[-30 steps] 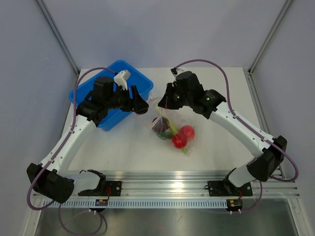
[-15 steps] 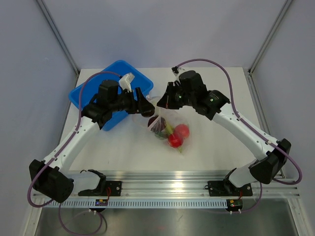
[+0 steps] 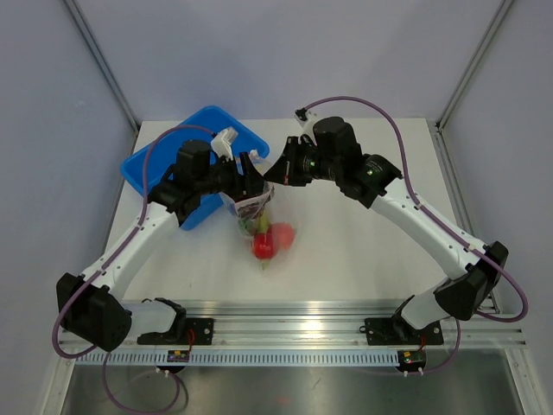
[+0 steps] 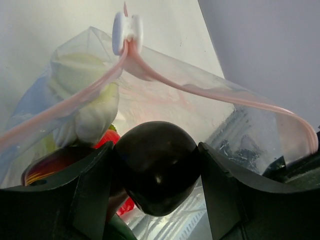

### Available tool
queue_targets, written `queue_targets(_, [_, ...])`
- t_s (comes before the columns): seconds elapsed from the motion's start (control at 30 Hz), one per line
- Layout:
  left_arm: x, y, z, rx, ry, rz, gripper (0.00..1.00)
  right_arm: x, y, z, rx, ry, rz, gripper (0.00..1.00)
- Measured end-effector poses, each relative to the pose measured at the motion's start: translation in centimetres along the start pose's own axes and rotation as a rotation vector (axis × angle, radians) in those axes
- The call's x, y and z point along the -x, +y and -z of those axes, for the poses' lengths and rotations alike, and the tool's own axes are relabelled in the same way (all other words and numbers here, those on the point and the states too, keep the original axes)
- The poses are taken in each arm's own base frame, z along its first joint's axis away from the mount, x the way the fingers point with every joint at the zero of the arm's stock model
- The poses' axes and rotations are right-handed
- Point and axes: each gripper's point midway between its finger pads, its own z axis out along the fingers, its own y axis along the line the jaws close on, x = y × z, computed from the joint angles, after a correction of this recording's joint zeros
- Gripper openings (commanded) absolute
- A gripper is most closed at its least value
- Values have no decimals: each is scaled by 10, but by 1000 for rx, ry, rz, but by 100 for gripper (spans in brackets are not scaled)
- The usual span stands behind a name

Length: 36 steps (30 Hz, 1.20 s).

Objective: Place the food in the zip-top bag and seal the zipper
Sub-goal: Place the fake fruit in the zipper food storage bag.

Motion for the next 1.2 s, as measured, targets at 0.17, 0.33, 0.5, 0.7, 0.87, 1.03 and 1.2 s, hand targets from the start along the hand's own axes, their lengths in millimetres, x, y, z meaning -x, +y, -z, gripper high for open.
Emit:
queue_targets(0.17, [-2, 1, -4, -8, -1, 14, 81, 1, 1, 0, 2, -2, -5, 0])
queue_targets(0.33, [-6, 3, -8, -11, 17, 16, 99, -1, 3, 0, 11, 5, -10, 0])
queue_targets(0.5, [-10, 4, -8, -11, 35, 16, 99, -1, 3, 0, 14, 7, -11, 0])
queue_targets(0.7, [-11, 3, -4, -3, 51, 6, 97, -1, 3, 0, 14, 8, -13, 0])
queue_targets(0.87, [-11, -1, 6, 6, 59, -24, 91, -2, 2, 0, 12, 10, -13, 0])
queue_targets(1.03, [-6, -11, 25, 20, 51, -93, 75, -6, -1, -2, 6, 18, -15, 0])
queue_targets(1.2, [9, -34, 49, -1, 14, -180, 53, -9, -5, -3, -3, 28, -18, 0])
